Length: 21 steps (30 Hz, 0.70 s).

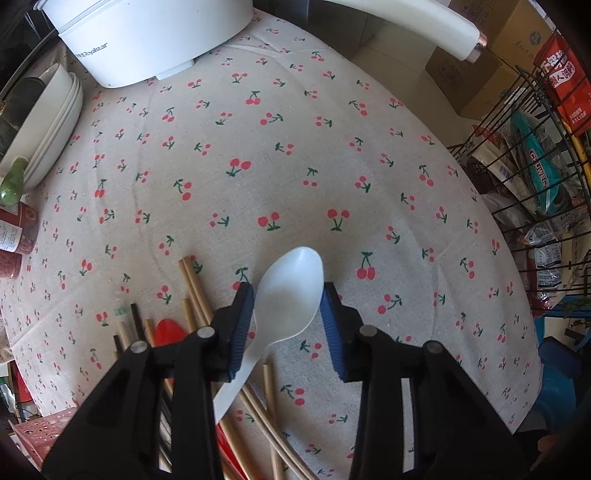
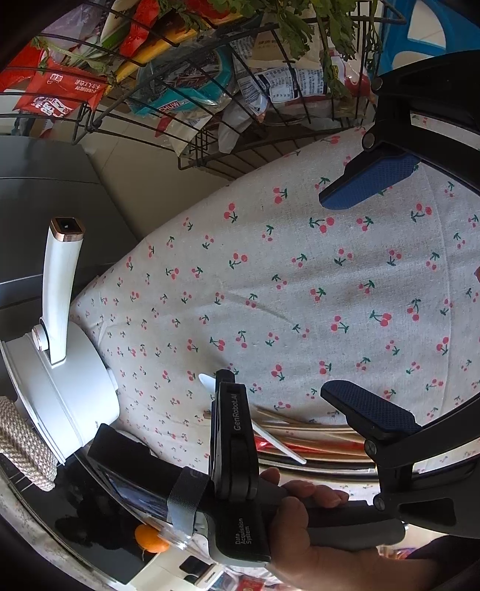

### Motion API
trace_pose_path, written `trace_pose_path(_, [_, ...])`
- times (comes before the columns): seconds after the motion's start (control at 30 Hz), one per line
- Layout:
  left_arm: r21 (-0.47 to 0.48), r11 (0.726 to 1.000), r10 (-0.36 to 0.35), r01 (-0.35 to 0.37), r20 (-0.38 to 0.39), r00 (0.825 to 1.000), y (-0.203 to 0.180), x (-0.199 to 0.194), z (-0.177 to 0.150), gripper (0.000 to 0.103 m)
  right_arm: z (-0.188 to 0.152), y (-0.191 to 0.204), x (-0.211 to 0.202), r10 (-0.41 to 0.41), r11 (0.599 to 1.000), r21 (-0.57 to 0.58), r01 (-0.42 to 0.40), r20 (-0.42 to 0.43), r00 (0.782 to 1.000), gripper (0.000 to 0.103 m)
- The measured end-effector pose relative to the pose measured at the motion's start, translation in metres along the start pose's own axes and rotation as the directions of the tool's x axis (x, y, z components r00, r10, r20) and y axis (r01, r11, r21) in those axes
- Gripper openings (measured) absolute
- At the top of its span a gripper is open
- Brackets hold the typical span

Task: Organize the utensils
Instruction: 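Reach the left tool to the white plastic spoon and close on it, then lift the white spoon with the left tool while the right tool grasps a wooden chopstick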

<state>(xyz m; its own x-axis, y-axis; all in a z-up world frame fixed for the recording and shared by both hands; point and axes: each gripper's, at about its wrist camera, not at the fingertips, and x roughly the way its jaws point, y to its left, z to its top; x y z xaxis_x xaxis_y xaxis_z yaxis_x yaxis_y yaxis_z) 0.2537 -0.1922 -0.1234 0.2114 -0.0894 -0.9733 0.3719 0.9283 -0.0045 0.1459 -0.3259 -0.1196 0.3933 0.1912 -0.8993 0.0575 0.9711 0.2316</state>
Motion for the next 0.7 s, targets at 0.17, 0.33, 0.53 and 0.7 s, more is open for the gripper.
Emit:
trace_pose_path(0.17, [-0.047, 0.998, -0.026, 0.030, 0.084, 0.996, 0.010, -0.027, -0.010, 0.038, 0.000, 0.001, 0.004, 0.044, 0.999, 0.023, -0.043, -0.010, 0.999, 0.095])
trace_pose_path(0.33, [-0.118, 0.987, -0.078, 0.110, 0.250, 0.965, 0.032, -0.088, -0.049, 0.038, 0.008, -0.001, 0.019, 0.135, 0.988, 0.085, -0.130, -0.049, 0.990, 0.082])
trace_pose_path(0.53, [-0.222, 0.945, -0.125, 0.239, 0.431, 0.894, 0.055, -0.143, -0.114, 0.038, 0.015, 0.023, 0.041, 0.265, 0.962, 0.087, -0.258, -0.094, 0.960, 0.047])
trace_pose_path(0.7, [-0.259, 0.919, -0.117, 0.297, 0.542, 0.832, 0.072, -0.161, -0.168, 0.038, 0.029, 0.066, 0.046, 0.262, 0.964, -0.036, -0.264, -0.057, 0.963, 0.027])
